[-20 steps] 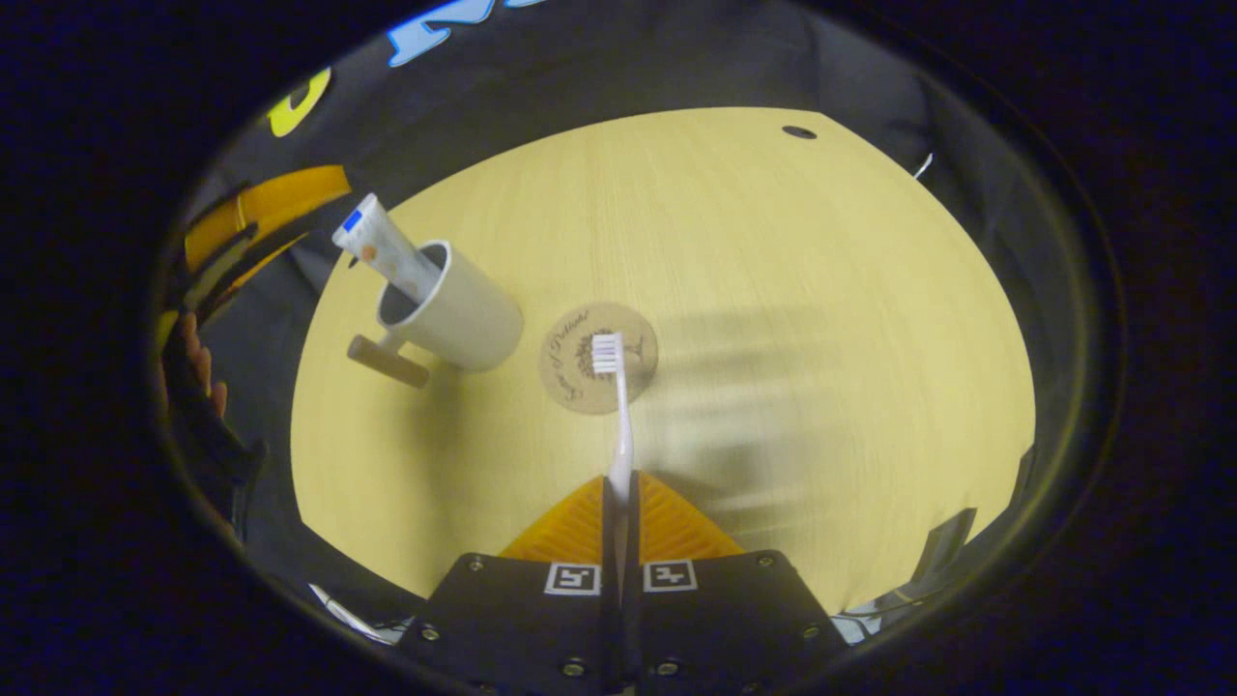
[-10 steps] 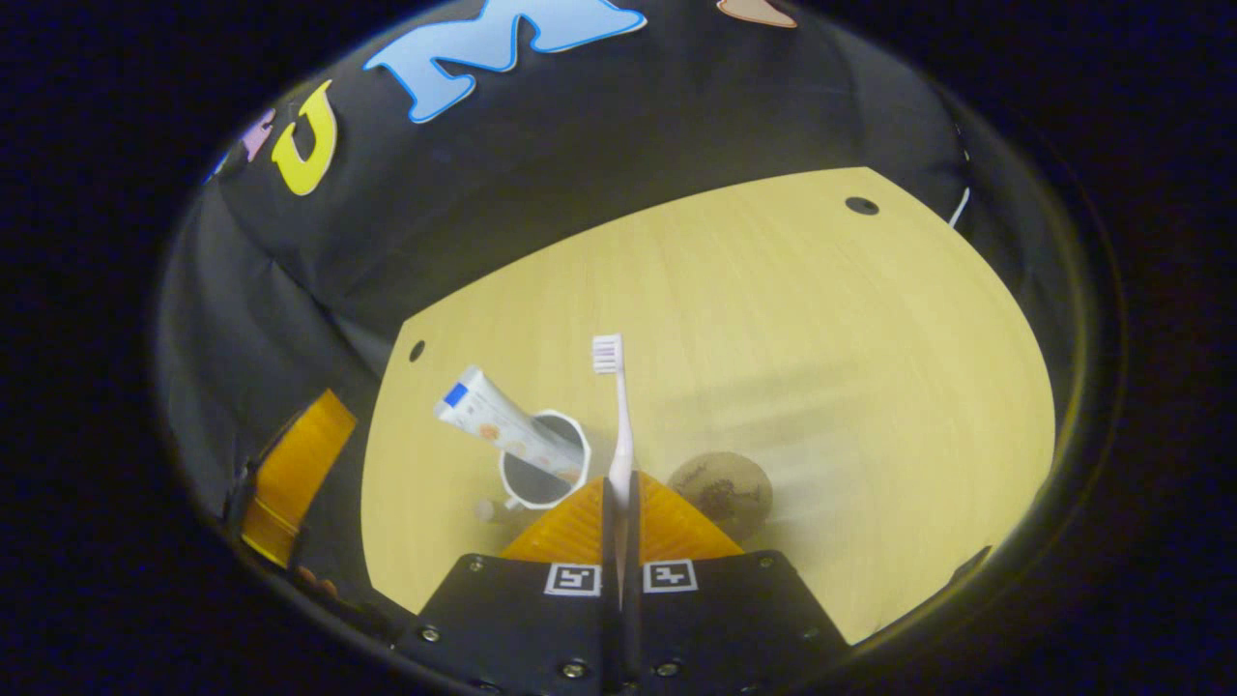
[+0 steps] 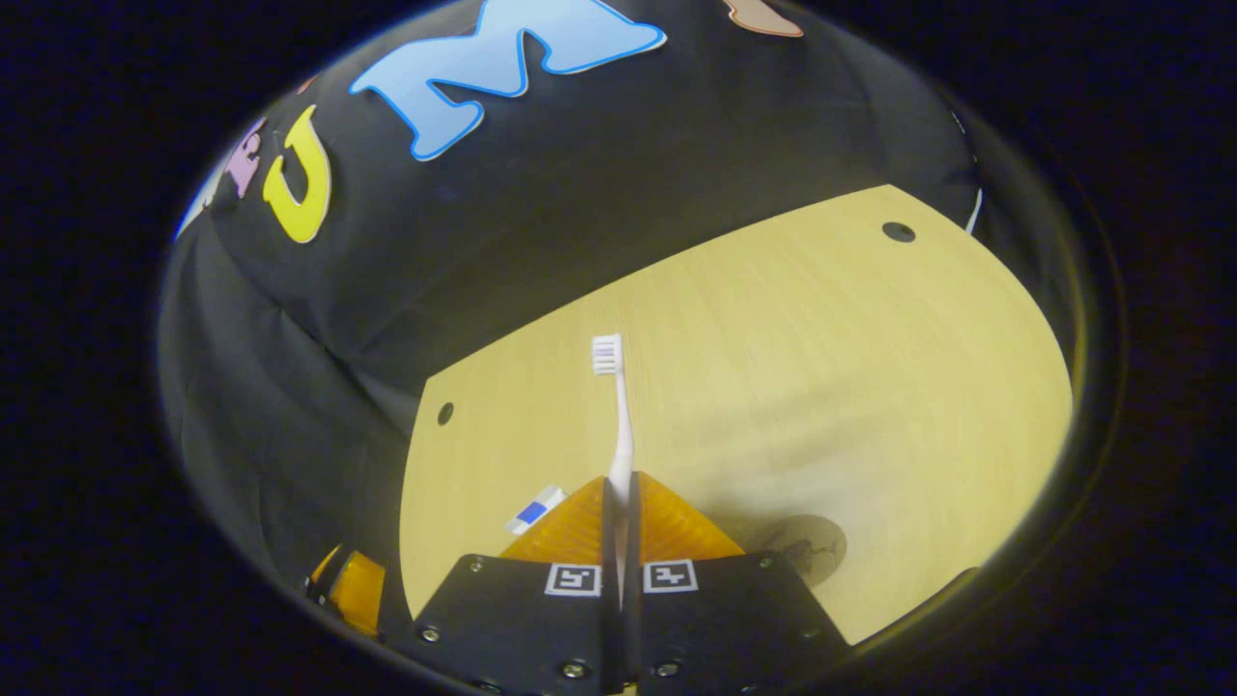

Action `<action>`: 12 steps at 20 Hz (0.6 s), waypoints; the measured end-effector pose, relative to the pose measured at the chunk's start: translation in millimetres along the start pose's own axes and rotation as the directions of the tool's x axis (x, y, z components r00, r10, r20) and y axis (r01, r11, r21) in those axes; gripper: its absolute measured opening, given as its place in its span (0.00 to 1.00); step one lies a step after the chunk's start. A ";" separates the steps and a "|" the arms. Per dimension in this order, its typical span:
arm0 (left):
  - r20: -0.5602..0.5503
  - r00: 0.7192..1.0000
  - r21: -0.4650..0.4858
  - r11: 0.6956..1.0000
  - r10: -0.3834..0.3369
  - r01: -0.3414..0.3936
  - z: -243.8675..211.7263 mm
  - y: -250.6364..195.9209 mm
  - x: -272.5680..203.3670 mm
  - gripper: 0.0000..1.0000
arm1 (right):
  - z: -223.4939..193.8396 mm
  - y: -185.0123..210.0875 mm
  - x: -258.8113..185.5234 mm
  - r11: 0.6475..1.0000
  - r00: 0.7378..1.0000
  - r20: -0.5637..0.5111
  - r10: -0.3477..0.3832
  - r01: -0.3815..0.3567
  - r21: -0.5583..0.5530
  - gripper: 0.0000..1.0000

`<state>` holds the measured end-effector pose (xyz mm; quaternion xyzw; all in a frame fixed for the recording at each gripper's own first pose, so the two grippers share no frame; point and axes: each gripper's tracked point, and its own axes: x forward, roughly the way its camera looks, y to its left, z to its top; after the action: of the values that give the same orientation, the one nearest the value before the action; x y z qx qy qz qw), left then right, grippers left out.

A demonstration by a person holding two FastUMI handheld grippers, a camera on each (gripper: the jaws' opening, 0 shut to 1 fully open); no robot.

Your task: Put the toothbrush and toothpaste on the desktop into the cup, then pick up the cup and place it on the coaster on the desktop.

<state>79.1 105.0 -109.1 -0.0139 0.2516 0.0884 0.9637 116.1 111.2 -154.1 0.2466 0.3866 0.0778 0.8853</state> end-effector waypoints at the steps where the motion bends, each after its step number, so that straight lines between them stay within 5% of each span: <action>1: -0.007 1.000 -0.005 1.000 0.008 -0.008 -3.8 5.6 -3.7 0.64 | 1.2 -1.4 4.0 1.000 1.000 0.018 -0.012 0.012 -0.011 0.02; 12: -0.063 0.997 -0.028 0.999 0.039 -0.041 -34.9 31.8 -32.0 0.64 | -13.1 -5.9 21.6 0.989 0.969 0.245 -0.005 0.041 -0.141 0.02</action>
<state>29.2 128.5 -123.4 -0.0257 0.2806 0.1110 0.9531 121.2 118.1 -178.6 0.1848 0.2707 0.0645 0.9426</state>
